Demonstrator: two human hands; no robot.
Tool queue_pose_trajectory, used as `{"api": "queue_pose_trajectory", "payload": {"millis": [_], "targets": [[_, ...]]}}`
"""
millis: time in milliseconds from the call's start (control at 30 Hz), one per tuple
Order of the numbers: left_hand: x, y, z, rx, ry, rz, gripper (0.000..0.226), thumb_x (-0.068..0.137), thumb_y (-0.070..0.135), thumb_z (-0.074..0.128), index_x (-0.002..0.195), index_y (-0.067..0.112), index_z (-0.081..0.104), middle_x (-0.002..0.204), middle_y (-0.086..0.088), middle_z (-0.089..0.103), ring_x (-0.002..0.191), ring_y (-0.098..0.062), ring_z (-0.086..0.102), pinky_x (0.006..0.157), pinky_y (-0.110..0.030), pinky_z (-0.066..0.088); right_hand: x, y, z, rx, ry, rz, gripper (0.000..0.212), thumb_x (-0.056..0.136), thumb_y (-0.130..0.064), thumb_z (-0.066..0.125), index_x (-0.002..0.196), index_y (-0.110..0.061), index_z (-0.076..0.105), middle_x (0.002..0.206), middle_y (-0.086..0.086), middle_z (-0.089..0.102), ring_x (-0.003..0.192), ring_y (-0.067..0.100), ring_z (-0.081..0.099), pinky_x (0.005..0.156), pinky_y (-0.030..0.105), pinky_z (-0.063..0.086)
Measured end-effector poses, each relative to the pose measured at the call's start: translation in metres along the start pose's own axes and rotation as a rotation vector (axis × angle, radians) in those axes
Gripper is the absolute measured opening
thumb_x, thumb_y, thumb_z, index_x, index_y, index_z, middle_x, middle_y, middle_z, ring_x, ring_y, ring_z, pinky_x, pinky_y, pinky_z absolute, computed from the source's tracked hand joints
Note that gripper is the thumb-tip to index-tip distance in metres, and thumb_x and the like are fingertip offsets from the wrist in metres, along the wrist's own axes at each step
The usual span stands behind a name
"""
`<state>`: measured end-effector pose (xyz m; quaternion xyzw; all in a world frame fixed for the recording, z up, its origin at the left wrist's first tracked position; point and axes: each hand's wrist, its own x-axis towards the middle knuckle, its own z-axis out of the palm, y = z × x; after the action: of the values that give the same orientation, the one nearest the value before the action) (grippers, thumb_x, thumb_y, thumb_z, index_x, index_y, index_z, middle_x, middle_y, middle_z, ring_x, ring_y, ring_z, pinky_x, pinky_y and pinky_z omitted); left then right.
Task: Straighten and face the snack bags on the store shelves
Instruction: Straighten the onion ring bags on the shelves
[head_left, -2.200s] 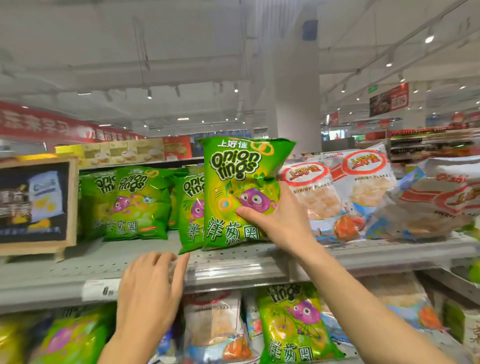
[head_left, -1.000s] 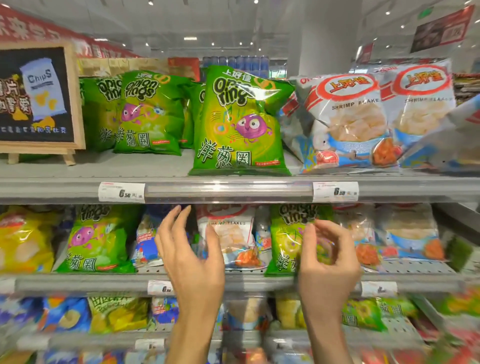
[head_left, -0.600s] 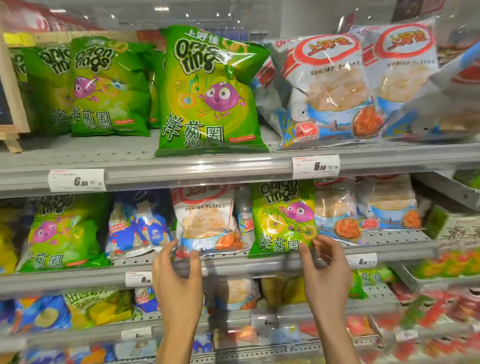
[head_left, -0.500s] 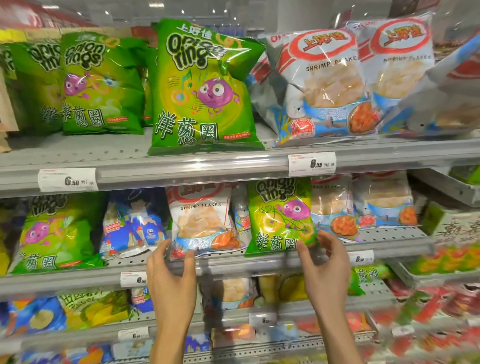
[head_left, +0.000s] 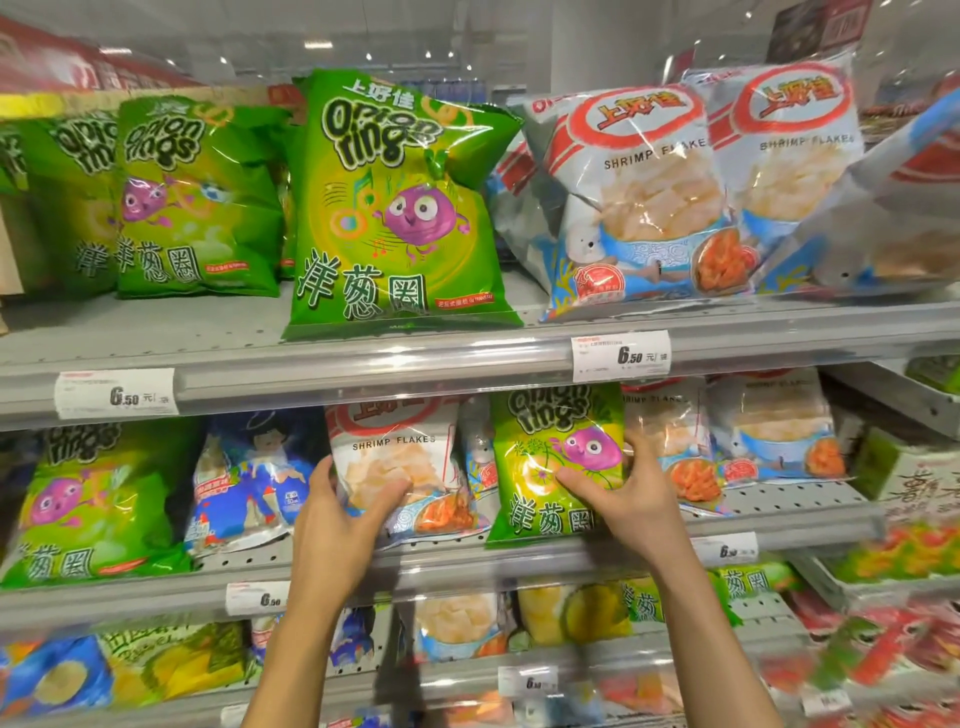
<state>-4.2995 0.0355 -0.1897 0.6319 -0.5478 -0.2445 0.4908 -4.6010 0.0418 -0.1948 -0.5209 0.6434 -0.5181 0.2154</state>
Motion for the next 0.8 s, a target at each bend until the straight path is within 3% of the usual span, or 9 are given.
{"api": "queue_pose_trajectory", "payload": {"millis": [67,167,267,367,500,667,800], "targets": [[0.009,-0.001,0.0,-0.01,-0.036,-0.034,0.093,0.072,0.051,0.081,0.145,0.013,0.038,0.12,-0.001,0.065,0.111,-0.023,0.063,0.093,-0.039,0.051,0.009,0.0,-0.002,-0.041,-0.062,0.024,0.063,0.059,-0.058,0.09,0.106,-0.037,0.053,0.097,-0.016,0.068,0.093,0.011,0.066,0.081,0.028,0.05],[0.018,0.0,0.0,-0.02,-0.058,-0.066,0.074,0.07,0.044,0.086,0.13,0.017,0.051,0.104,0.007,0.067,0.097,-0.017,0.065,0.079,-0.032,0.047,0.02,0.004,-0.002,-0.071,-0.23,0.086,0.072,0.06,-0.054,0.093,0.12,-0.027,0.062,0.111,-0.01,0.073,0.108,0.016,0.067,0.1,0.038,0.052],[0.025,-0.001,-0.001,-0.021,-0.168,-0.069,0.049,0.068,0.046,0.086,0.107,0.023,0.066,0.097,0.008,0.074,0.093,-0.012,0.069,0.081,-0.034,0.053,0.026,0.006,-0.001,-0.042,-0.295,0.098,0.078,0.06,-0.047,0.095,0.126,-0.025,0.063,0.118,-0.006,0.074,0.115,0.018,0.067,0.107,0.042,0.049],[0.027,-0.002,-0.002,-0.107,-0.246,-0.087,0.04,0.07,0.037,0.086,0.103,0.02,0.071,0.095,0.005,0.077,0.093,-0.014,0.072,0.086,-0.037,0.057,0.024,0.009,0.002,-0.017,-0.258,0.095,0.074,0.059,-0.045,0.096,0.123,-0.024,0.065,0.113,-0.007,0.075,0.11,0.017,0.069,0.104,0.043,0.051],[0.025,-0.003,-0.001,-0.24,-0.235,-0.086,0.035,0.072,0.02,0.087,0.103,0.015,0.071,0.087,0.012,0.077,0.081,-0.003,0.073,0.063,-0.013,0.054,0.015,0.01,0.003,0.014,-0.192,0.047,0.072,0.058,-0.048,0.096,0.12,-0.025,0.065,0.106,-0.01,0.076,0.102,0.013,0.07,0.099,0.043,0.054],[0.016,-0.002,-0.002,-0.351,-0.158,-0.094,0.047,0.06,0.025,0.089,0.102,0.017,0.069,0.089,0.006,0.078,0.082,-0.011,0.075,0.075,-0.031,0.057,0.009,-0.001,-0.005,0.084,-0.121,-0.026,0.068,0.061,-0.041,0.097,0.118,-0.023,0.064,0.105,-0.007,0.076,0.1,0.015,0.072,0.095,0.046,0.055],[0.012,0.005,0.005,-0.371,-0.114,-0.045,0.055,0.058,0.029,0.09,0.106,0.019,0.066,0.09,0.011,0.077,0.083,-0.008,0.074,0.068,-0.021,0.057,0.0,-0.003,-0.031,0.1,-0.03,-0.011,0.075,0.054,-0.053,0.092,0.117,-0.021,0.065,0.104,-0.006,0.076,0.099,0.017,0.072,0.092,0.043,0.056]]}}
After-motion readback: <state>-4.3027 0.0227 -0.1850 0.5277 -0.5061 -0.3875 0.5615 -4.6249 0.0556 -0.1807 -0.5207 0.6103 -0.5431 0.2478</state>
